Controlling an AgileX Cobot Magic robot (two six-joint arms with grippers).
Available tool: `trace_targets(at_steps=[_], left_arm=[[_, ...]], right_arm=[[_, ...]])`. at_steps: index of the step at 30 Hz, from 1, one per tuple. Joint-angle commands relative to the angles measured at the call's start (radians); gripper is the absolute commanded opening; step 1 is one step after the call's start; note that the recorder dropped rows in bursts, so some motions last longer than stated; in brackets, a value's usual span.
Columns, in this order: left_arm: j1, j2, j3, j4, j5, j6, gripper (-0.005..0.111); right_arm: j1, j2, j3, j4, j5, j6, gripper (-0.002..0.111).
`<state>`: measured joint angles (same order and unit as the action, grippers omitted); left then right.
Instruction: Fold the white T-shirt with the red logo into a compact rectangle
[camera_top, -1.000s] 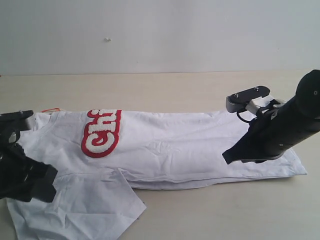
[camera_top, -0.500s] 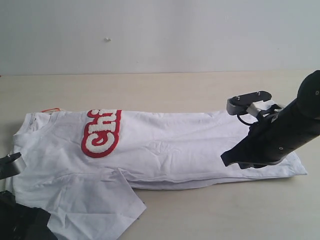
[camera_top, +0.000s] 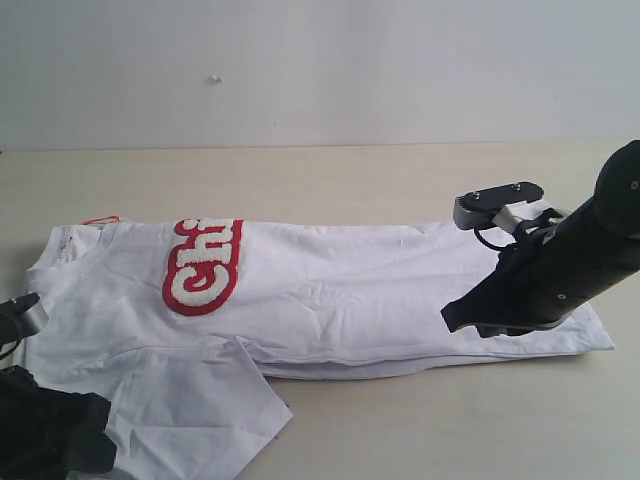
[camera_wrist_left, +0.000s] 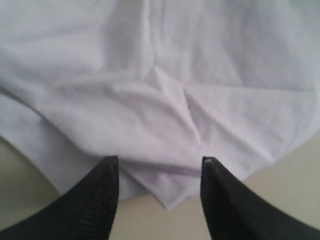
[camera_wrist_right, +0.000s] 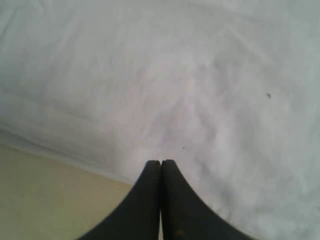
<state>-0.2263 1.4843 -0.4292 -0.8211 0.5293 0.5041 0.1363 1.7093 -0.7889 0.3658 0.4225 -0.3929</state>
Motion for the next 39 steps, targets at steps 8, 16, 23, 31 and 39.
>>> trace_targets(at_steps=[8,16,23,31,39], left_arm=[[-0.003,0.064,0.006,0.021,0.064,-0.029,0.050],[-0.003,0.064,0.006,-0.004,0.041,-0.040,0.050],[-0.003,0.064,0.006,-0.111,0.030,0.034,0.050],[-0.003,0.064,0.006,-0.148,0.013,0.038,0.040],[-0.003,0.130,0.006,-0.154,0.017,0.121,0.000]], right_arm=[[-0.003,-0.011,0.005,0.001,-0.005,-0.006,0.000],[-0.003,-0.011,0.005,0.001,-0.007,-0.006,0.000],[-0.003,-0.011,0.005,0.001,-0.007,-0.006,0.000],[-0.003,-0.011,0.005,0.001,-0.010,-0.006,0.000],[-0.003,-0.011,0.005,0.003,-0.020,-0.006,0.000]])
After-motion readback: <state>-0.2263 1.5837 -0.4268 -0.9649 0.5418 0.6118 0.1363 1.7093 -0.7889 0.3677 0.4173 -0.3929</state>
